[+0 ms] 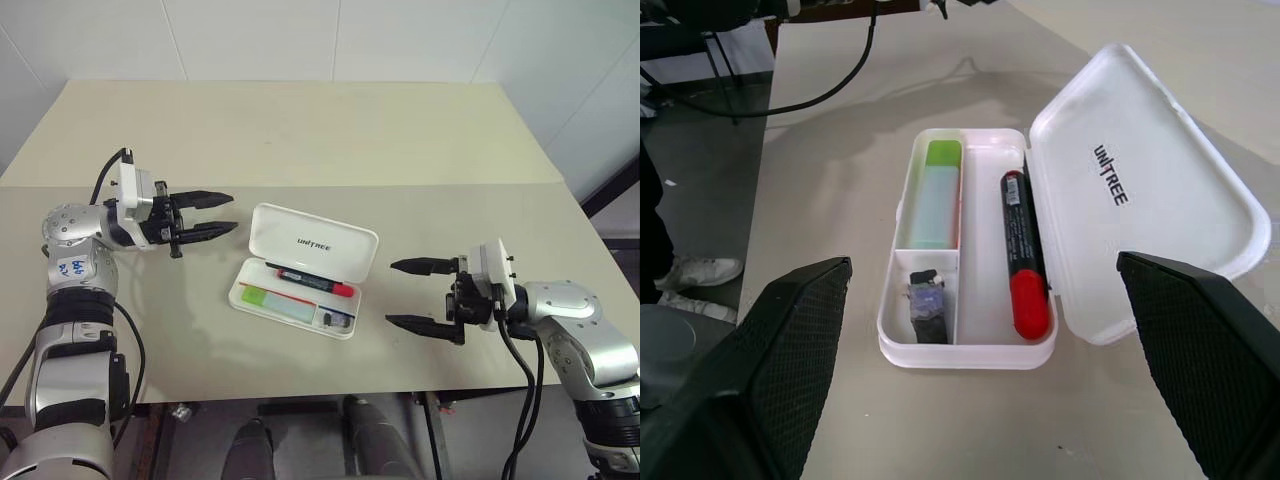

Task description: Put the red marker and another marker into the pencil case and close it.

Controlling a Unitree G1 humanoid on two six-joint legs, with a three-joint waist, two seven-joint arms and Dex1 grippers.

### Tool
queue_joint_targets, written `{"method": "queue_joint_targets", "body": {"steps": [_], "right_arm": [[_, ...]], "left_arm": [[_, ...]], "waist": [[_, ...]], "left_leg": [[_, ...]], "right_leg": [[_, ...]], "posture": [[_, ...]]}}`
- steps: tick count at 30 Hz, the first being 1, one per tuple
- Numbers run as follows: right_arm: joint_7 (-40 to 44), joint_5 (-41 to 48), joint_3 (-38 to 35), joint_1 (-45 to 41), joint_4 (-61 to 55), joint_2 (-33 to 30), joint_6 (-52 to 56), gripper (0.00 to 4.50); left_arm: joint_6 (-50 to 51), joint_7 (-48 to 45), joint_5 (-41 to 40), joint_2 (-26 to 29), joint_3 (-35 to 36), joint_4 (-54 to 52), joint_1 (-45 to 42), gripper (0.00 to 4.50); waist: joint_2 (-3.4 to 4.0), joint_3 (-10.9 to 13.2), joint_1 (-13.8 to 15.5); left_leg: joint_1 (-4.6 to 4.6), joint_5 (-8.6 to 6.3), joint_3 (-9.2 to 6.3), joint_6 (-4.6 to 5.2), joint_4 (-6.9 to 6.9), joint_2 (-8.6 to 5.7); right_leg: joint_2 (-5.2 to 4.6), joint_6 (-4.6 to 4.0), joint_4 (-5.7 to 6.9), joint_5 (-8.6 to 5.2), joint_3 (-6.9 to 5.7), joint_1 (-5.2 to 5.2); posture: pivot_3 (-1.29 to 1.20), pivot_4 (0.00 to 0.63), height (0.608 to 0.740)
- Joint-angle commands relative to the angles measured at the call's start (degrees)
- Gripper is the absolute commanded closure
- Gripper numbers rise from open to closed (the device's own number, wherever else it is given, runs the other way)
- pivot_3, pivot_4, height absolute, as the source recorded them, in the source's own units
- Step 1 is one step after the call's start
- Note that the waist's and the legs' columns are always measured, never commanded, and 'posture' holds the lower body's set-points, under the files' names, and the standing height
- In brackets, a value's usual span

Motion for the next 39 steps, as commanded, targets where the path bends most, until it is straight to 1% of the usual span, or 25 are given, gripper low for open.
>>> {"method": "queue_joint_targets", "body": {"steps": [1,3,4,8,13,15,17,24,28,33,39], "right_arm": [[-0.51,0.37,-2.58,0.05,-0.83,-0.68,-1.28,0.00],[-0.59,0.47,-2.83,0.21,-0.88,-0.67,-1.37,0.00],[-0.62,0.46,-2.95,0.23,-0.87,-0.67,-1.41,0.00],[-0.89,0.15,-3.41,-0.07,-0.39,-0.66,-1.70,0.00],[-1.40,-0.18,-3.72,-0.55,-0.02,-0.75,-1.97,0.00],[-1.89,-0.32,-4.09,-0.48,-0.17,-0.85,-2.15,0.00],[-2.53,-0.33,-4.62,-0.04,-0.65,-1.00,-2.16,0.00],[-4.46,0.04,-6.44,2.89,-3.51,-1.38,-1.53,0.00],[-5.67,0.17,-7.17,4.09,-4.85,-1.56,-1.23,0.00],[-6.40,0.32,-7.19,4.66,-5.45,-1.60,-1.09,0.00],[-6.58,0.09,-6.47,3.80,-4.79,-1.46,-1.01,0.00]], "left_arm": [[-1.70,-3.46,-0.35,0.52,0.89,3.15,-3.93,3.58],[-3.32,-2.39,0.75,0.56,0.88,6.83,-6.28,4.26],[-4.47,-1.43,1.60,0.60,0.75,9.02,-7.59,4.45],[-7.91,1.17,5.05,0.29,0.22,18.23,-13.26,4.45],[-9.93,6.60,12.17,-1.56,-2.65,26.30,-18.33,4.45],[-10.58,8.87,15.55,-2.17,-4.51,28.46,-19.40,4.45],[-10.82,11.52,18.66,-2.81,-6.26,30.14,-20.28,4.45],[-9.69,16.20,25.70,-5.03,-9.75,33.06,-21.83,4.45],[-8.47,13.89,27.25,-5.40,-10.28,33.40,-21.87,4.45],[-6.53,7.84,26.53,-5.25,-9.42,32.99,-21.53,4.45],[-5.17,3.23,25.53,-4.59,-7.98,32.29,-21.29,4.45]], "waist": [[0.00,0.00,0.04],[0.00,0.00,0.05],[0.00,0.00,0.06],[0.00,0.00,0.07],[0.00,0.00,0.18],[0.00,0.00,0.22],[0.01,0.01,0.11],[0.00,0.01,0.31],[0.00,0.01,0.29],[0.00,0.01,0.29],[0.00,0.01,0.33]], "left_leg": [[0.00,0.00,0.00,0.00,0.01,0.00],[0.00,0.00,0.00,0.00,0.05,0.00],[-0.01,0.00,0.00,0.00,0.07,0.00],[-0.01,0.00,0.00,0.00,0.08,-0.01],[-0.02,0.00,0.00,0.00,0.07,-0.01],[-0.02,0.00,0.00,0.00,0.06,-0.01],[-0.01,0.00,0.00,0.00,0.04,-0.01],[-0.03,0.00,-0.01,0.00,-0.04,-0.01],[-0.02,0.00,-0.01,0.00,-0.06,-0.01],[-0.02,0.00,-0.01,0.00,-0.06,-0.01],[-0.03,0.00,-0.01,0.00,-0.06,-0.01]], "right_leg": [[0.00,0.00,0.01,0.00,0.00,0.00],[0.00,0.00,0.00,0.00,0.00,0.01],[0.00,0.00,0.01,0.00,0.00,0.01],[0.00,0.00,0.00,0.00,0.00,0.02],[0.00,0.09,0.01,0.05,0.00,0.02],[0.01,0.30,0.02,0.15,0.00,0.02],[0.01,0.91,0.02,0.49,0.00,0.02],[0.02,0.93,-0.01,0.50,0.00,0.00],[0.02,0.93,-0.01,0.50,0.00,0.00],[0.02,0.92,-0.01,0.49,0.00,0.00],[0.02,0.92,-0.01,0.49,0.00,0.00]], "posture": [[0.00,0.150,0.740],[0.00,0.150,0.740],[0.00,0.150,0.740],[0.00,0.150,0.740],[0.00,0.150,0.740],[0.00,0.150,0.740],[0.00,0.150,0.740],[0.00,0.150,0.740],[0.00,0.150,0.740],[0.00,0.150,0.740],[0.00,0.150,0.740]]}}
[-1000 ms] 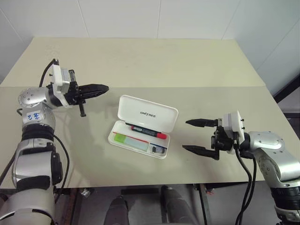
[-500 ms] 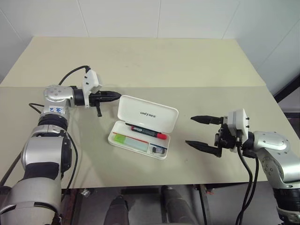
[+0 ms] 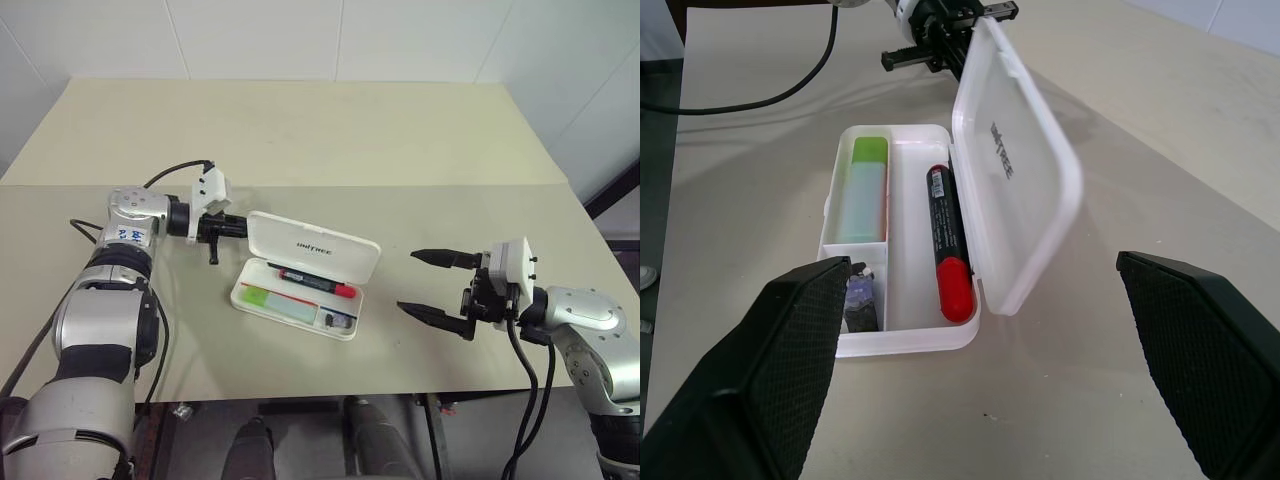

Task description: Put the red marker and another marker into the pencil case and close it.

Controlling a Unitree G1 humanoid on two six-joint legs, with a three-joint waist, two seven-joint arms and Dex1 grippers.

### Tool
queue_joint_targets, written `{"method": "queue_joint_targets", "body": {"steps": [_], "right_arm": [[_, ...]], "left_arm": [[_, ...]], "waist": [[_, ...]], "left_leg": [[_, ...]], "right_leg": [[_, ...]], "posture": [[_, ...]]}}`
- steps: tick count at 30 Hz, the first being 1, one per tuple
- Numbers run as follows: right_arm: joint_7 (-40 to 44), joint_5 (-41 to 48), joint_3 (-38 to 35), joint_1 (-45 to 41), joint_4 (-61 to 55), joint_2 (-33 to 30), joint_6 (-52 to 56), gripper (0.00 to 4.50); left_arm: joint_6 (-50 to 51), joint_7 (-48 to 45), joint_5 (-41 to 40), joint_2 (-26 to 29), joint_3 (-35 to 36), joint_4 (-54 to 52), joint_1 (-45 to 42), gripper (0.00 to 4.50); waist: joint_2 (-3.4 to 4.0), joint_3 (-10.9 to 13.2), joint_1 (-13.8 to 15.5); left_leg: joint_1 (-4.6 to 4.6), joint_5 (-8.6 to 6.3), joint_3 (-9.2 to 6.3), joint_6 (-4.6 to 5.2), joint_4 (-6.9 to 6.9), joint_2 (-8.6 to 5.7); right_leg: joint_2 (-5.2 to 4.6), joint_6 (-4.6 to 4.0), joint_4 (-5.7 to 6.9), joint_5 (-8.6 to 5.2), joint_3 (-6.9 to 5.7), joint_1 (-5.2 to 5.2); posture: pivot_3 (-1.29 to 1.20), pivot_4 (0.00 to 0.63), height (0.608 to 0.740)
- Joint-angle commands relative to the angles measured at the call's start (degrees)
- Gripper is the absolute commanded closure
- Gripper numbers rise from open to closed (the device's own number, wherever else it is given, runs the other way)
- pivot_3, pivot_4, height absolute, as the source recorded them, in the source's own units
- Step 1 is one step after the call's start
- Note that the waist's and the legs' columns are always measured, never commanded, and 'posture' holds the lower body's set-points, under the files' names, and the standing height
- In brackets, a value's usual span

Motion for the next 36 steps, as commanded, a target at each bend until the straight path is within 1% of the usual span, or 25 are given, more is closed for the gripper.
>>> {"method": "queue_joint_targets", "body": {"steps": [1,6,9,12,17,21,24,31,36], "right_arm": [[-0.35,0.76,-1.63,-0.74,-1.15,-0.89,-0.15,0.00],[0.24,0.43,-0.99,-2.02,0.09,-0.91,-0.19,0.00],[1.07,0.77,-1.10,-2.32,0.46,-1.21,-0.13,0.00],[2.37,1.96,-1.62,-2.07,0.56,-1.48,0.05,0.00],[3.75,2.62,-2.01,-1.73,0.99,-2.16,-0.11,0.00],[3.87,2.34,-1.81,-2.43,1.66,-2.26,-0.43,0.00],[3.95,2.22,-1.68,-2.53,1.78,-2.23,-0.60,0.00],[5.10,3.21,-2.27,-1.47,1.23,-2.44,-0.58,0.00],[6.06,4.19,-2.79,-0.40,0.65,-2.73,-0.48,0.00]], "left_arm": [[0.39,-2.37,-1.18,1.02,1.49,-1.44,-1.24,4.45],[0.13,-4.36,-0.91,1.52,1.70,-1.91,-0.22,4.45],[-0.93,-7.19,-1.51,1.54,1.91,-2.58,0.31,4.45],[-2.62,-11.24,-3.97,1.21,2.53,-3.69,0.75,4.45],[-3.06,-11.78,-10.01,1.36,-0.59,-6.07,2.00,4.45],[-3.21,-11.78,-14.21,2.57,-7.05,-9.02,4.41,4.45],[-2.31,-11.78,-19.30,3.43,-12.11,-12.37,5.90,4.45],[-1.76,-11.78,-28.20,6.77,-23.44,-18.13,7.40,4.45],[-3.72,-11.78,-31.62,9.17,-30.91,-19.97,6.87,4.45]], "waist": [[0.00,0.00,-0.01],[0.00,0.00,-0.03],[0.00,0.00,0.01],[0.00,0.00,0.02],[0.00,0.00,0.03],[0.00,0.00,-0.12],[0.00,0.00,-0.12],[0.00,0.00,-0.01],[0.01,0.00,-0.10]], "left_leg": [[0.00,0.00,0.00,0.00,0.00,0.00],[0.00,0.00,0.00,0.00,0.00,0.00],[0.00,0.00,0.00,0.00,0.00,0.00],[0.00,0.00,0.00,0.00,0.00,0.00],[0.00,0.00,-0.01,0.00,0.02,0.00],[0.03,0.00,-0.01,0.00,0.03,0.00],[0.04,0.00,-0.01,0.00,0.05,0.00],[0.02,0.00,-0.01,0.00,0.12,0.00],[0.02,0.00,-0.01,0.01,0.13,0.00]], "right_leg": [[0.00,0.00,0.00,0.00,0.00,0.00],[0.00,0.00,0.01,0.00,0.00,0.00],[0.00,0.00,0.01,0.00,0.00,0.00],[0.00,0.01,0.01,0.01,0.00,0.00],[0.00,0.03,0.06,0.01,0.00,0.01],[0.00,0.03,0.11,0.02,0.01,0.01],[0.00,0.03,0.17,0.02,0.01,0.01],[0.00,0.01,0.16,0.01,0.02,0.01],[0.00,0.00,0.16,0.00,0.03,0.01]], "posture": [[0.00,0.150,0.740],[0.00,0.150,0.740],[0.00,0.150,0.740],[0.00,0.150,0.740],[0.00,0.150,0.740],[0.00,0.150,0.740],[0.00,0.150,0.740],[0.00,0.150,0.740],[0.00,0.150,0.740]]}}
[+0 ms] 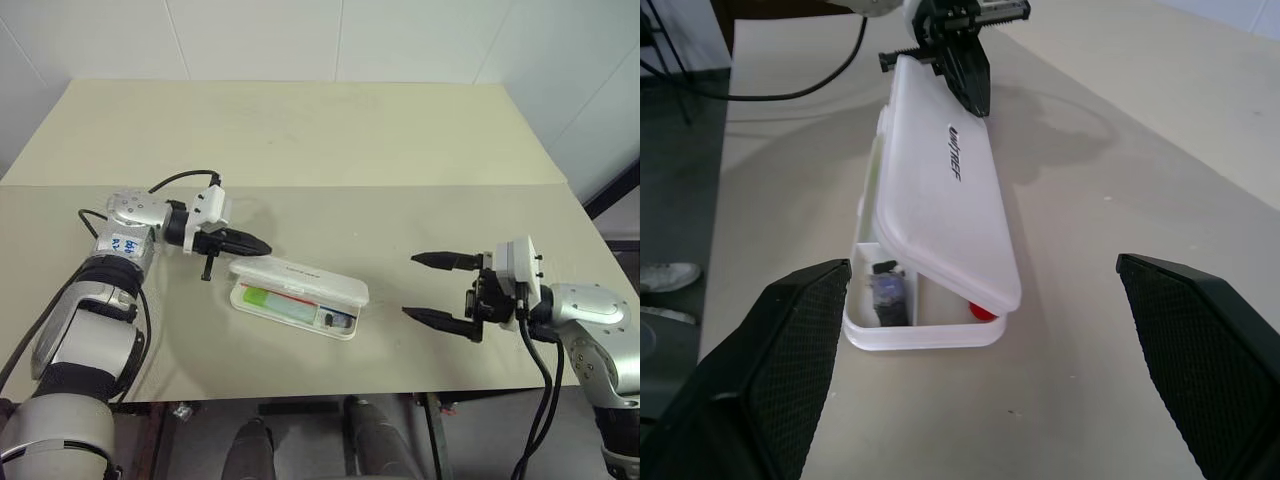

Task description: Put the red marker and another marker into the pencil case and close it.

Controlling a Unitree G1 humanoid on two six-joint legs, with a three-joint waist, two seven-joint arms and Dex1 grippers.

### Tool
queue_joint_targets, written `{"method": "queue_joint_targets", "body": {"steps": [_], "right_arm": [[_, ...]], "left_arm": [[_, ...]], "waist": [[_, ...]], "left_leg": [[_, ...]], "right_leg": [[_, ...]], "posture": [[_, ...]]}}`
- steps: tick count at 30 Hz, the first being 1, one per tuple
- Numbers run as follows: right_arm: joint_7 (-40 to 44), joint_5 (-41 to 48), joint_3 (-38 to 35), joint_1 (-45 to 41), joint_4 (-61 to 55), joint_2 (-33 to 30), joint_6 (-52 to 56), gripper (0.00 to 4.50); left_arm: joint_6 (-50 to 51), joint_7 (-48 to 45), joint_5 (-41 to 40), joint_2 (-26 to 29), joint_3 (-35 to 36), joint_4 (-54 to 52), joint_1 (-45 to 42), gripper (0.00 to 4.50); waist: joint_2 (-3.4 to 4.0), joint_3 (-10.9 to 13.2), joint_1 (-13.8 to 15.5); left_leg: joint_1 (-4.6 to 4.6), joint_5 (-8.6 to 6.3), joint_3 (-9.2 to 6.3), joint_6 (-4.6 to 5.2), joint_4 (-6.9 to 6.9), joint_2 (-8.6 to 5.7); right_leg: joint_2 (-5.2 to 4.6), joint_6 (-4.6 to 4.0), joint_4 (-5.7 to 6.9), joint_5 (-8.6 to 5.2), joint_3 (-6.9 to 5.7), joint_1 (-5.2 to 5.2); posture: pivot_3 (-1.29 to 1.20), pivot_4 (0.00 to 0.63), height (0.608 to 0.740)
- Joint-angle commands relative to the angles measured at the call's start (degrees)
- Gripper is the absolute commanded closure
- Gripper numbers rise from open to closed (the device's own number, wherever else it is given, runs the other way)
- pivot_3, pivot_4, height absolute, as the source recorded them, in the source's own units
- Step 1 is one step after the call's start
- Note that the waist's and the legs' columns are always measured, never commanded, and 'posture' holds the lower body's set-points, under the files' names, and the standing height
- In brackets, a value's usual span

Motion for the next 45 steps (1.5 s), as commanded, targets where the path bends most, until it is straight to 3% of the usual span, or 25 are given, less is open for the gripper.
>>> {"method": "queue_joint_targets", "body": {"steps": [1,3,6,20,32,40,45], "right_arm": [[0.66,1.67,-2.76,0.54,-1.89,-1.07,-0.57,0.00],[0.60,1.67,-2.81,0.62,-1.94,-1.01,-0.63,0.00],[0.45,1.52,-2.80,0.62,-2.05,-0.81,-0.60,0.00],[0.14,0.36,-1.76,-0.95,-0.72,-0.48,-0.63,0.00],[2.82,2.31,-3.01,0.08,-1.14,-1.23,-0.14,0.00],[4.69,7.50,-5.35,-1.25,-1.14,-0.71,0.45,0.00],[4.50,6.15,-5.35,-1.60,-0.33,-1.68,0.22,0.00]], "left_arm": [[-2.38,-6.42,-2.63,2.13,-4.75,-2.31,-0.62,4.45],[-3.60,-6.42,-3.44,2.55,-6.99,-2.56,-1.06,4.45],[-5.33,-6.42,-4.75,2.26,-9.25,-2.96,-1.83,4.45],[-23.43,-6.42,-1.78,-1.01,-21.59,-0.99,-4.84,4.45],[-27.51,-6.42,-2.52,-0.23,-25.51,-1.93,-4.72,4.45],[-24.53,-6.42,-5.90,-0.05,-21.47,-3.39,-4.37,4.45],[-16.85,-6.42,-11.25,-0.98,-11.69,-5.34,-3.00,4.45]], "waist": [[0.00,0.00,-0.03],[0.00,0.00,-0.01],[0.00,0.00,0.05],[0.00,0.00,0.56],[0.00,0.00,1.12],[0.00,0.00,1.14],[0.00,0.01,1.22]], "left_leg": [[0.00,0.00,0.00,0.00,0.00,0.00],[0.00,0.00,0.00,0.00,0.03,0.00],[-0.02,0.00,0.00,0.00,0.13,0.00],[-0.01,0.00,0.01,0.00,0.37,0.00],[0.00,0.00,0.01,0.01,0.36,0.00],[0.01,0.00,0.01,0.01,0.38,0.00],[-0.01,0.00,0.01,0.01,0.38,0.00]], "right_leg": [[0.00,0.00,0.00,0.00,0.00,0.00],[0.00,-0.08,-0.01,-0.04,0.00,0.01],[0.00,-0.91,0.01,-0.49,0.00,0.01],[0.00,-0.90,0.02,-0.49,0.04,0.09],[0.01,-0.91,0.02,-0.50,0.05,0.10],[0.02,-0.91,0.07,-0.50,0.05,0.11],[0.03,-0.91,0.09,-0.50,0.05,0.10]], "posture": [[0.00,0.150,0.740],[0.00,0.150,0.740],[0.00,0.150,0.740],[0.00,0.150,0.740],[0.00,0.150,0.740],[0.00,0.150,0.740],[0.00,0.150,0.740]]}}
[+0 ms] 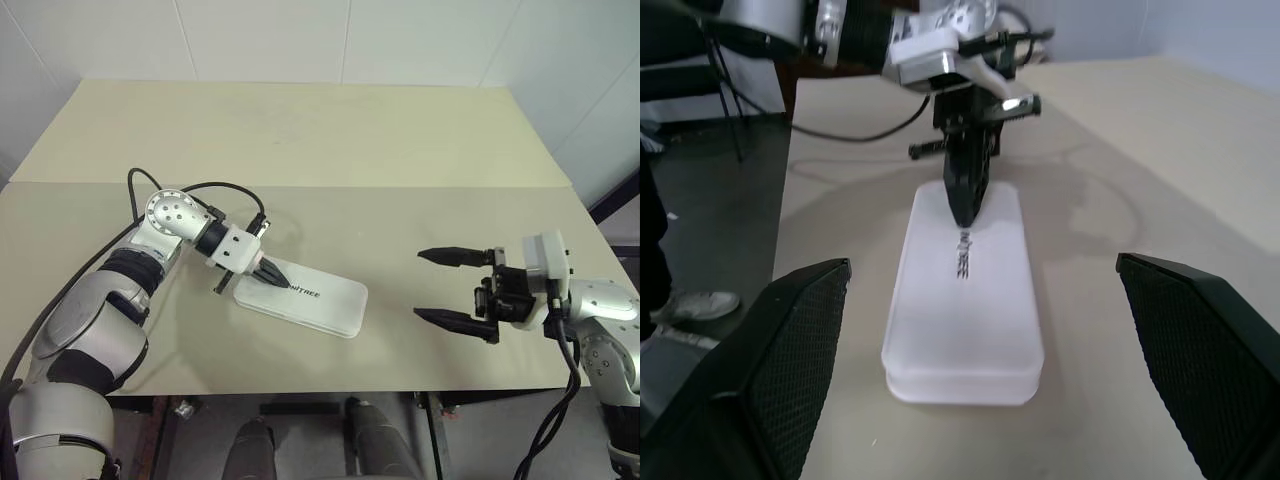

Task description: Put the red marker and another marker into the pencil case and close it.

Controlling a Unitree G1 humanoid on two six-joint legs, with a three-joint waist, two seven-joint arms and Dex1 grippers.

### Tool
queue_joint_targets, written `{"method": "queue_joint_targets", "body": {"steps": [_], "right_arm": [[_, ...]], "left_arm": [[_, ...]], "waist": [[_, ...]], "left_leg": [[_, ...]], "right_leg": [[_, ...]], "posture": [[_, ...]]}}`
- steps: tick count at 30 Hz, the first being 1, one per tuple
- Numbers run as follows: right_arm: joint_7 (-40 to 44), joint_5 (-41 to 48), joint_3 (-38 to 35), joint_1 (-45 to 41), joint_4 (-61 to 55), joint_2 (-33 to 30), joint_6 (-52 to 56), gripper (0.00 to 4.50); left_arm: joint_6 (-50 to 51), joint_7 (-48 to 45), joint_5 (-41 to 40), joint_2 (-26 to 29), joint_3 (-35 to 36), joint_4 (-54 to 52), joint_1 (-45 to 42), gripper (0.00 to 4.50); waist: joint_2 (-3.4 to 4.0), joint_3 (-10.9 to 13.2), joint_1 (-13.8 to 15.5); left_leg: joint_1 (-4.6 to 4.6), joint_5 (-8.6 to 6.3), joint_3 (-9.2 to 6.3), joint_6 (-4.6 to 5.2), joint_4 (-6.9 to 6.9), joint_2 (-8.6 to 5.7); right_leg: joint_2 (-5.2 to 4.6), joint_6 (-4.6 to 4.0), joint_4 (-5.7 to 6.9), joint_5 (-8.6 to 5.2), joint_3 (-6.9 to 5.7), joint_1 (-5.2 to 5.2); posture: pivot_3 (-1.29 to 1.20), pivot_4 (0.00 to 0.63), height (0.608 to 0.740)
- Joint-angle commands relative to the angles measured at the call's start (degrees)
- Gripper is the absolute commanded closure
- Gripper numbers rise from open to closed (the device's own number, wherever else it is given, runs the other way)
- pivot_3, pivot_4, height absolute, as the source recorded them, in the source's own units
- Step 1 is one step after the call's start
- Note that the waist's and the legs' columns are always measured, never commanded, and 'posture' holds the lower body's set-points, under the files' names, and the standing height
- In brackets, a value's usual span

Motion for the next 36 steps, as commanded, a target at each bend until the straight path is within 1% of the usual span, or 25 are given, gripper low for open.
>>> {"method": "queue_joint_targets", "body": {"steps": [1,5,9,10,12,15,17,21,24,28,34,36], "right_arm": [[0.23,0.17,-1.60,-0.29,-0.40,-1.10,-0.47,0.00],[0.08,-0.03,-1.63,-0.04,-0.46,-1.28,-0.37,0.00],[0.34,-0.32,-1.61,-0.45,0.22,-1.55,-0.46,0.00],[0.45,-0.40,-1.58,-0.63,0.44,-1.67,-0.48,0.00],[0.90,-0.58,-1.48,-1.08,1.09,-2.02,-0.58,0.00],[1.85,-0.69,-1.43,-2.02,2.48,-2.57,-0.69,0.00],[2.66,-0.72,-1.47,-2.48,3.41,-3.11,-0.61,0.00],[4.12,-0.45,-2.79,-3.39,5.56,-5.18,0.20,0.00],[5.26,-0.29,-4.16,-2.76,7.18,-6.62,0.07,0.00],[3.47,-0.52,-4.28,-3.18,6.09,-6.78,0.78,0.00],[0.28,0.72,-4.63,-0.94,1.79,-5.22,1.73,0.00],[-0.63,0.56,-4.02,-0.86,1.27,-4.14,1.18,0.00]], "left_arm": [[5.19,-6.42,-4.22,-0.09,8.40,-2.26,0.21,4.45],[10.51,-6.42,-4.90,-1.16,19.06,-2.50,1.47,4.45],[15.10,-4.56,-2.29,-1.31,27.39,-2.34,3.49,4.45],[17.42,-5.17,-2.87,-0.98,29.17,-3.49,4.64,4.29],[21.48,-6.25,-3.89,-0.12,31.72,-6.84,7.44,3.87],[24.51,-6.42,-3.83,0.28,35.30,-10.89,11.09,2.98],[26.43,-6.24,-3.81,0.07,37.80,-13.37,13.06,2.32],[32.75,-6.42,-6.42,3.67,41.67,-20.64,19.37,1.06],[34.65,-6.41,-5.57,4.61,43.83,-22.70,21.59,0.07],[33.98,-6.42,-3.69,7.18,45.52,-18.66,21.13,0.03],[33.62,-6.08,-2.04,6.69,48.82,-19.26,21.08,0.03],[31.50,-5.29,-0.69,6.71,49.53,-19.37,21.50,0.03]], "waist": [[0.01,0.01,0.02],[0.02,0.01,-0.02],[0.03,0.01,-0.09],[0.02,0.01,-0.12],[0.04,0.02,-0.16],[0.06,0.03,-0.06],[0.06,0.03,-0.05],[0.09,0.05,-0.07],[0.10,0.05,-0.09],[0.10,0.05,-0.12],[0.13,0.07,-0.08],[0.13,0.07,-0.08]], "left_leg": [[0.00,0.00,0.00,0.00,0.00,0.00],[0.01,0.00,0.00,0.00,-0.01,0.00],[0.02,0.00,0.00,0.00,-0.01,0.00],[0.03,0.00,0.00,0.00,-0.01,0.00],[0.06,0.00,0.00,0.00,-0.01,0.00],[0.07,0.00,0.00,0.00,0.00,0.00],[0.08,0.00,-0.01,0.00,0.01,0.00],[0.09,0.01,0.00,-0.01,0.01,0.00],[0.12,0.01,0.00,-0.01,-0.01,0.01],[0.11,0.01,0.00,-0.01,0.02,0.01],[0.09,0.01,0.00,-0.02,0.00,0.00],[0.09,0.01,0.00,-0.02,-0.01,0.00]], "right_leg": [[0.00,0.00,0.00,0.00,0.00,-0.01],[0.01,0.01,0.00,-0.01,0.00,-0.01],[0.01,0.02,0.04,-0.01,-0.01,-0.01],[0.01,0.02,0.06,-0.01,-0.01,-0.01],[0.01,0.02,0.11,-0.01,-0.01,-0.01],[0.01,0.02,0.25,-0.01,-0.01,-0.02],[0.02,0.02,0.28,-0.01,-0.01,-0.03],[0.01,0.00,0.28,-0.02,-0.01,-0.03],[0.02,-0.02,0.30,-0.04,-0.02,-0.04],[0.02,-0.04,0.27,-0.05,-0.02,-0.04],[0.02,-0.06,0.21,-0.06,-0.02,-0.05],[0.01,-0.06,0.17,-0.06,-0.02,-0.04]], "posture": [[0.00,0.150,0.740],[0.00,0.150,0.740],[0.00,0.150,0.740],[0.00,0.150,0.740],[0.00,0.150,0.740],[0.00,0.150,0.740],[0.00,0.150,0.740],[0.00,0.150,0.740],[0.00,0.150,0.740],[0.00,0.150,0.740],[0.00,0.150,0.740],[0.00,0.150,0.740]]}}
